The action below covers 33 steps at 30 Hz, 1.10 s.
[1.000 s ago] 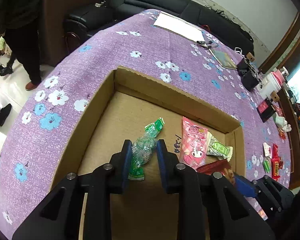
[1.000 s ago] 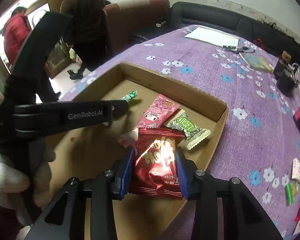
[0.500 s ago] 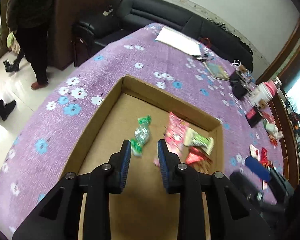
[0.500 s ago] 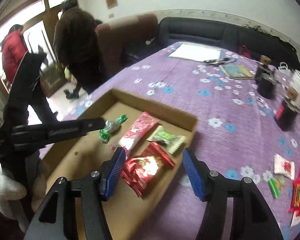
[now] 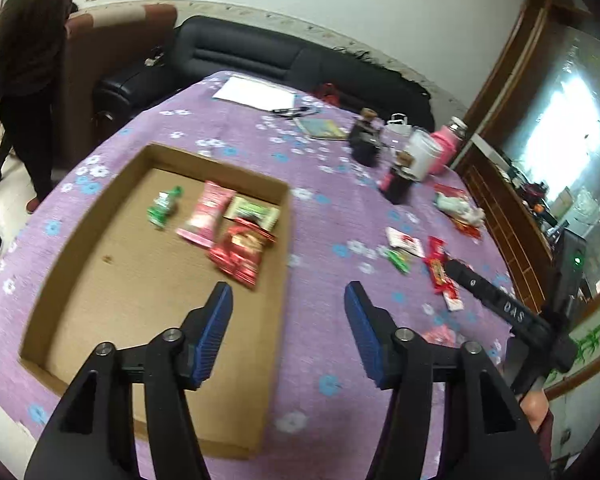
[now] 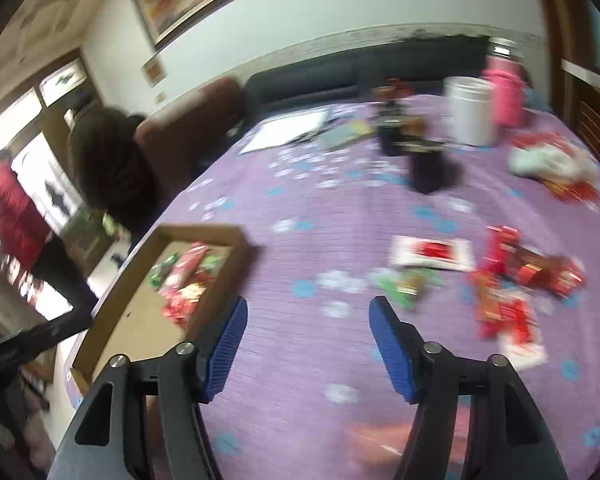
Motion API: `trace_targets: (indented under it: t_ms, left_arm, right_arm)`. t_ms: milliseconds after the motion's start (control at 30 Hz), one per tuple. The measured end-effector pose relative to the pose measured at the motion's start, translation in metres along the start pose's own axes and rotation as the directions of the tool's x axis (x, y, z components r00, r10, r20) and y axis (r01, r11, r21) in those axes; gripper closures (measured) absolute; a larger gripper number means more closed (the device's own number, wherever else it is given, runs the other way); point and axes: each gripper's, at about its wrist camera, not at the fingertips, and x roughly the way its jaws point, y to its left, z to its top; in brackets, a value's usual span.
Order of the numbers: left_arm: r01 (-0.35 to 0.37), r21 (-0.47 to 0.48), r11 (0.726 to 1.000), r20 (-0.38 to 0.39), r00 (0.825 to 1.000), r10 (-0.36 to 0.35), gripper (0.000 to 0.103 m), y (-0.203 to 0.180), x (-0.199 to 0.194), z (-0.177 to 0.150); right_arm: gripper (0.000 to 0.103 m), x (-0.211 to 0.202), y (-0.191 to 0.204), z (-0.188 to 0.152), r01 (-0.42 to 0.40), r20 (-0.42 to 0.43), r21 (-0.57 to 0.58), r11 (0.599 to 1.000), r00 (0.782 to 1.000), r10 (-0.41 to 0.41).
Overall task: Organize snacks
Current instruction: 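Move both tools back to the table toward the remaining packets, then grasp the white-red packet with right tool while left tool grasps pink packet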
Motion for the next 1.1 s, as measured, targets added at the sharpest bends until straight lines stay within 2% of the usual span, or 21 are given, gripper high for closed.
trace_targets:
  t_ms: [133,233,300,433,533,733,833,967,1033,1067,1100]
  left_arm:
    - [0.023,0.027,0.999,-0.007,1.0,-0.022,0.041,-0.027,0.008,-0.021]
    - [0.043,0.068,0.997,-0.076,0.996,-0.038,0.041,-0.045,0.025,-0.034]
    - [0.05,0.074,0.996,-0.095,0.995,-0.043,0.041,-0.05,0.03,-0.039]
    - [0.036,0.071,0.997,-0.112,0.993,-0.028,0.041,-0.054,0.036,-0.046]
    - [0.043,0.068,0.997,-0.121,0.992,-0.035,0.041,-0.053,0.037,-0.051]
    - [0.068,0.114,0.991,-0.121,0.991,-0.054,0.041,-0.058,0.04,-0.059]
    - [0.111,0.147,0.983,-0.136,0.986,-0.091,0.041,-0.067,0.043,-0.062]
    - [0.165,0.209,0.964,-0.157,0.978,-0.134,0.041,-0.084,0.049,-0.064]
    - [0.194,0.248,0.949,-0.178,0.972,-0.152,0.042,-0.095,0.054,-0.065]
    - [0.205,0.274,0.94,-0.188,0.97,-0.156,0.042,-0.101,0.058,-0.065]
    - [0.212,0.298,0.931,-0.193,0.968,-0.159,0.042,-0.106,0.06,-0.066]
  right_arm:
    - [0.035,-0.026,-0.056,-0.01,0.064,0.017,0.102,0.993,0.998,-0.066]
    - [0.035,-0.034,-0.087,-0.023,0.083,-0.013,0.168,0.982,0.997,-0.082]
    - [0.035,-0.034,-0.098,-0.032,0.08,-0.033,0.188,0.979,0.997,-0.075]
    - [0.035,-0.031,-0.102,-0.043,0.089,-0.052,0.184,0.979,0.995,-0.081]
    - [0.035,-0.022,-0.107,-0.037,0.114,-0.052,0.199,0.973,0.993,-0.106]
    - [0.036,0.012,-0.112,-0.021,0.264,-0.075,0.107,0.959,0.964,-0.257]
    - [0.041,0.027,-0.109,-0.017,0.314,-0.091,0.045,0.948,0.947,-0.309]
    - [0.048,0.039,-0.107,-0.014,0.322,-0.101,0.006,0.947,0.942,-0.32]
    - [0.048,0.042,-0.108,-0.013,0.313,-0.106,0.004,0.95,0.945,-0.311]
    - [0.051,0.042,-0.109,-0.013,0.305,-0.108,0.006,0.952,0.947,-0.302]
    - [0.061,0.042,-0.11,-0.014,0.3,-0.112,0.009,0.954,0.948,-0.297]
